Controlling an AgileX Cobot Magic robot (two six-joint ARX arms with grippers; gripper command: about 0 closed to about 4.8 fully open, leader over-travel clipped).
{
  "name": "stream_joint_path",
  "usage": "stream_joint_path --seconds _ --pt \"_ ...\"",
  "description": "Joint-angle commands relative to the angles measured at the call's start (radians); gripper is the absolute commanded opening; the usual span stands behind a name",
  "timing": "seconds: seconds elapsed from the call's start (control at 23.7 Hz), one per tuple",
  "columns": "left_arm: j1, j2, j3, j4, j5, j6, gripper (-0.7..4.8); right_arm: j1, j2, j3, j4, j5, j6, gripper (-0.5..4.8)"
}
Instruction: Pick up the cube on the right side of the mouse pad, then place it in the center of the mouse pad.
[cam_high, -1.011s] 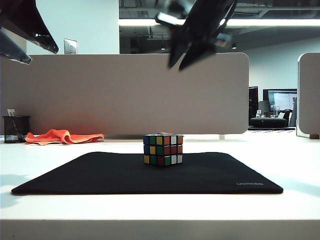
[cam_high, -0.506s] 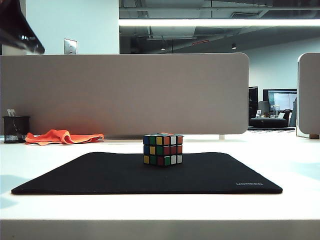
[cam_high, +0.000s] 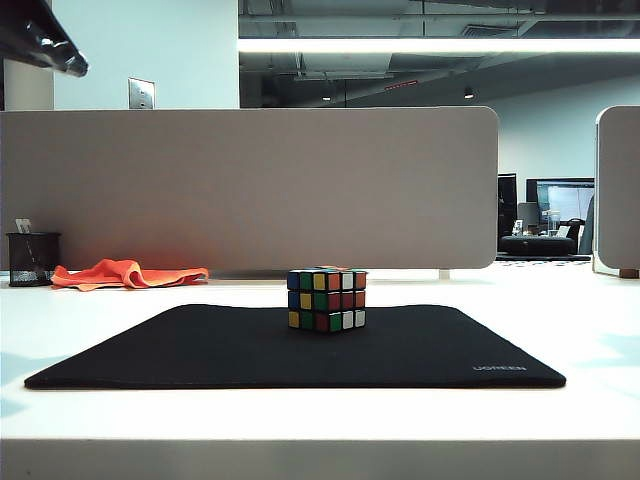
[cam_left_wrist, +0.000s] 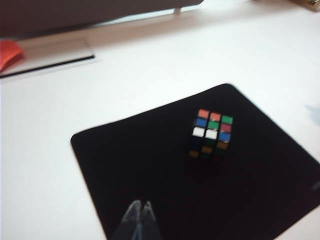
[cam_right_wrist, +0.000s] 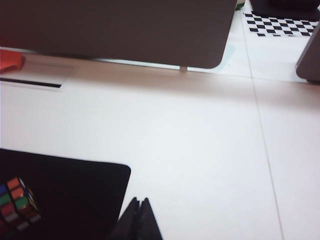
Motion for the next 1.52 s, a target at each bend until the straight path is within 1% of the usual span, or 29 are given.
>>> stream_joint_path --seconds 0.04,0.08,0.25,0.38,0.42,0.55,0.63,0.76,0.88,1.14,1.22,1.31,1.35,1.43,1.47,1.52 --pt "-0.003 -0.011 -0.009 -0.01 -0.04 -0.007 -0.05 0.0 -0.089 -0.108 0.062 0.0 -0.003 -0.06" --pt "-0.014 -0.018 -0.021 -0.012 -0.046 -0.007 -0.06 0.0 -0.146 -0.18 0.069 0.001 -0.003 -0.06" --pt "-0.036 -0.035 -0.069 -0.001 -0.047 -0.007 -0.05 0.001 -0.237 -0.298 0.071 -0.008 -0.003 -0.06" --pt "-0.071 -0.083 -0.158 0.026 -0.055 -0.011 -0.05 0.002 -0.311 -0.387 0.071 -0.007 0.003 -0.06" --pt "-0.082 -0.116 -0.2 0.029 -0.077 -0.032 -0.06 0.002 -0.342 -0.411 0.068 -0.007 0.005 -0.05" --pt "-0.09 -0.224 -0.289 0.036 -0.092 -0.093 -0.06 0.002 -0.385 -0.418 -0.019 -0.007 0.005 0.05" --pt "-0.09 -0.284 -0.323 0.035 -0.1 -0.117 -0.05 0.002 -0.401 -0.418 -0.085 -0.008 0.005 0.21" --pt "-0.089 -0.396 -0.369 0.034 -0.118 -0.141 -0.05 0.002 -0.416 -0.419 -0.164 -0.021 0.051 0.22" --pt "-0.089 -0.514 -0.401 0.027 -0.119 -0.142 -0.06 0.002 -0.46 -0.42 -0.146 -0.034 0.05 0.23" --pt "-0.089 -0.666 -0.406 -0.003 -0.136 -0.142 -0.05 0.002 -0.599 -0.447 0.05 -0.034 0.051 0.22" --pt "-0.089 -0.684 -0.406 -0.011 -0.136 -0.142 -0.05 0.002 -0.623 -0.454 0.031 -0.027 0.05 0.21" --pt "-0.089 -0.689 -0.406 -0.018 -0.136 -0.149 -0.06 0.002 -0.633 -0.457 -0.053 0.002 0.051 0.21" --pt "-0.089 -0.689 -0.406 -0.022 -0.136 -0.164 -0.05 0.002 -0.641 -0.457 -0.108 0.0 0.052 0.21" --pt "-0.089 -0.689 -0.406 -0.048 -0.145 -0.183 -0.05 0.002 -0.654 -0.466 -0.167 0.001 0.084 0.21" --pt "-0.089 -0.689 -0.407 -0.051 -0.155 -0.183 -0.06 0.002 -0.66 -0.478 -0.155 -0.01 0.082 0.22" --pt "-0.089 -0.69 -0.41 -0.047 -0.159 -0.18 -0.06 0.002 -0.679 -0.512 -0.104 -0.037 0.072 0.22"
